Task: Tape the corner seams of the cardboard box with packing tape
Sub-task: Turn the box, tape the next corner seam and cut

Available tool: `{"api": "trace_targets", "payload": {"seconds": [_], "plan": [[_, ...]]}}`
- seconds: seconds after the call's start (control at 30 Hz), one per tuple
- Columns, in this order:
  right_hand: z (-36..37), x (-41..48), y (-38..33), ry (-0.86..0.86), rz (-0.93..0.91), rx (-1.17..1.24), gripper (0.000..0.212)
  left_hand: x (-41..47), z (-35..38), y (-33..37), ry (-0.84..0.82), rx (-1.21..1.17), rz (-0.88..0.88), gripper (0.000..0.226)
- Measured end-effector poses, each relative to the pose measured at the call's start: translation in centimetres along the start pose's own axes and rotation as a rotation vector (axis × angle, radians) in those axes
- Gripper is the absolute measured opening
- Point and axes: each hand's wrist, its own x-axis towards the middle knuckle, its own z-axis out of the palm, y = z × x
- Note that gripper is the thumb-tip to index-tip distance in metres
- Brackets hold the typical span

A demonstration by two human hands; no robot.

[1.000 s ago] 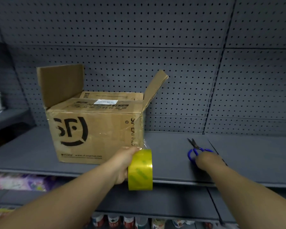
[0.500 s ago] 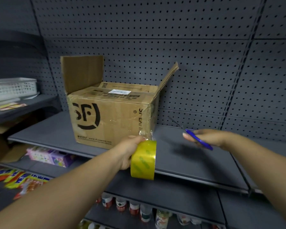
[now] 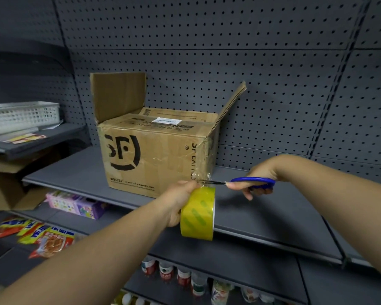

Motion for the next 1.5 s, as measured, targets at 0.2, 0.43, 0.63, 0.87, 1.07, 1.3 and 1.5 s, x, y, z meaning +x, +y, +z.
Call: {"api": "trace_targets", "payload": {"seconds": [0.2,0.43,0.63,0.87,1.07,1.3,1.5], "plan": [[-0.5,0.4,-0.8,0.093,-0.027,-0.183,0.066,0.3,-0.2,0.2,-0.002,0.002,-0.004,0.011],[-0.8,0.9,-1.1,0.103,-0.050,-0.233,0.064,0.8,-0.7,0.4,0.007,0.012,0.007,0.012],[-0.7,1.4,-1.3,0.066,-0.051,-0.204,0.067,1.0,-0.9,0.5,-0.011,0.011,-0.002,0.010],[-0.4,2.1,-0.8,0.024,-0.087,-0.072,0.071,1.3,-1.4,0.6,-0.039,-0.034,-0.029,0.010],[-0.3,3.0,0.0,-0.022,-0.156,0.056,0.074,1.2,-1.5,0.5,-0.070,-0.068,-0.065,0.014],[-0.3,2.4,-0.6,0.094,-0.141,-0.065,0.070,1.5,-1.3,0.9,-0.030,-0.055,-0.109,0.016],[-0.4,2.0,-0.8,0.105,-0.107,-0.109,0.070,1.7,-1.1,0.8,-0.016,-0.058,-0.123,0.019]]}}
